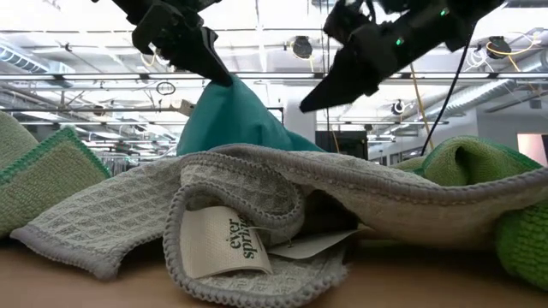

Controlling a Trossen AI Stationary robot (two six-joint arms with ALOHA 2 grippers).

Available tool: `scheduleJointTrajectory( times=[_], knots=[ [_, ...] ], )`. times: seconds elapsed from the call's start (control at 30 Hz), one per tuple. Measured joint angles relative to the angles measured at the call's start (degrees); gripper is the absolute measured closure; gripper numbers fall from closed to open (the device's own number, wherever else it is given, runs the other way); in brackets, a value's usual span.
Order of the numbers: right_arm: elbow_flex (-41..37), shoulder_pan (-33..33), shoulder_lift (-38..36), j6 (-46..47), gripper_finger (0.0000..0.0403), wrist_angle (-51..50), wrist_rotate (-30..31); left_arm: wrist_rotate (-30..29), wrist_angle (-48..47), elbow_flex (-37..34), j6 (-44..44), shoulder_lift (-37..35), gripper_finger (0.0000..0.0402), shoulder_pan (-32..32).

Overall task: Fold microfiber towels
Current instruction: Fold the blue microfiber cloth

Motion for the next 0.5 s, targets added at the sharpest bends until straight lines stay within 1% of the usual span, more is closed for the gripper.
scheduleJointTrajectory(
  times=[0.1,0.23,0.33,0.5],
  knots=[
    [0.0,-1.1,2.0,-1.8,0.0252,0.7,0.1,0.2,0.0,0.0,0.4,0.0,0.0397,-0.1],
    [0.0,-3.0,4.1,-4.4,0.0252,2.9,-0.1,0.2,0.0,0.0,0.3,0.0,0.0386,-0.2],
    [0.0,-4.6,5.5,-5.6,0.0252,3.9,-2.0,0.2,0.0,0.0,0.4,0.0,0.0385,-0.2],
    [0.0,-7.0,8.6,-7.0,0.0252,6.5,-4.5,0.2,0.0,0.0,0.6,0.0,0.0397,-0.2]
  ],
)
